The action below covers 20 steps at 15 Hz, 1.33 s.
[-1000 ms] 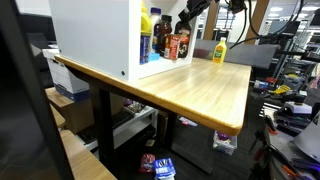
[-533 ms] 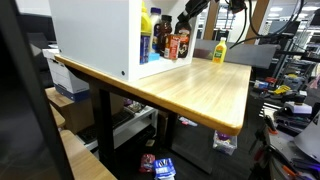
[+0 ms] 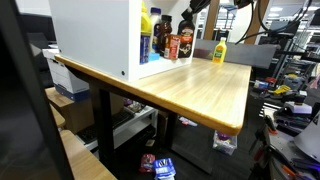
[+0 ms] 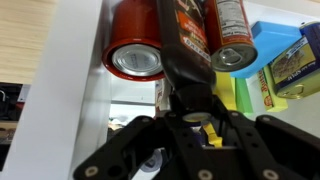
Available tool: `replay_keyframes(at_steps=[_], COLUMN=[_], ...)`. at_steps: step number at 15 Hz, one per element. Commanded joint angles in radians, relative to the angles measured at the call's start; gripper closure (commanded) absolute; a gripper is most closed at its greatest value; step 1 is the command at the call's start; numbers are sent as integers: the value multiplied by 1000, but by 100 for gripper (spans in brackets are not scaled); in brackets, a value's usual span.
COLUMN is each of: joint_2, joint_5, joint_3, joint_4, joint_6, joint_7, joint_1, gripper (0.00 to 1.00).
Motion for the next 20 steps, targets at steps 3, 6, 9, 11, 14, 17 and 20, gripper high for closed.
replay_keyframes(at_steps=[3, 6, 9, 11, 14, 17, 20], joint_2=[-86, -130, -181, -205, -245, -261, -258], joint_5=[-24, -28, -14, 1, 19, 9, 13], joint_3=[25, 29, -2, -34, -108, -170, -237], joint_4=[-33, -43, -61, -64, -66, -55, -36], joint_6=[-116, -176, -255, -310, -402, -453, -485], joint_7=[37, 43, 14, -17, -91, -168, -262], joint_1=[-34, -49, -43, -29, -8, -15, -10], gripper=[92, 92, 92, 92, 92, 92, 92])
